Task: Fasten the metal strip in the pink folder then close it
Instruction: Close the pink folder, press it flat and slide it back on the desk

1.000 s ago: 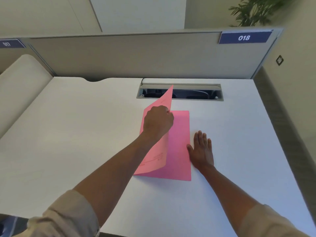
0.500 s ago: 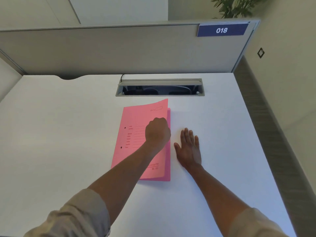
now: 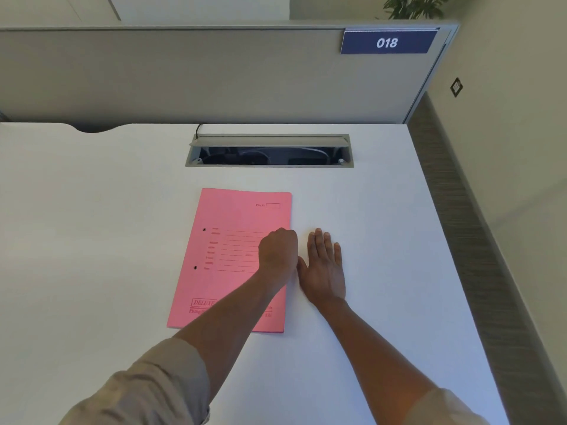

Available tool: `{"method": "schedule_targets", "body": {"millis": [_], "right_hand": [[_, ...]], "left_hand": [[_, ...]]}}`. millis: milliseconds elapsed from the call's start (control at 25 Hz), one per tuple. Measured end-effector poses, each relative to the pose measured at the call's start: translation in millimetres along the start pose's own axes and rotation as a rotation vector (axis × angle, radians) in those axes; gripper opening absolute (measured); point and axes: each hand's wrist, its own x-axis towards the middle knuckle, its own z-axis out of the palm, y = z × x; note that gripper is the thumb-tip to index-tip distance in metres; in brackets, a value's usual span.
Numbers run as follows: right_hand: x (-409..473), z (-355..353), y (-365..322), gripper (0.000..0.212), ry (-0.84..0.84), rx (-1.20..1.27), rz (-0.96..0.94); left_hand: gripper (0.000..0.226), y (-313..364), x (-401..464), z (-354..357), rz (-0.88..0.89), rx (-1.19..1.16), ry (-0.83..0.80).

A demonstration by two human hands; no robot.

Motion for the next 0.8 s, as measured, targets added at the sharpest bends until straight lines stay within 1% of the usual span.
{"method": "schedule_targets", "body": {"millis": [200,400,600,800], "right_hand": [[0,0,0,0.066,0.008,0.0,-0.001],[1,1,1,0.067,-0.011,-0.017,0.005],[-1,1,0,0.067,-0.004,-0.012,0.005],[1,-1,-6,0.067,-0.035,-0.046,0.015]], "left_hand": [[0.014,5,0,11,0.042,0.066,-0.016],[0.013,0,-4,14,0.074,0.08,-0.027],[0.014,-15,-13,13,0.099,0.069,-0.036],[0.016,-44,-28,18,0.058,0.017,0.018]]}}
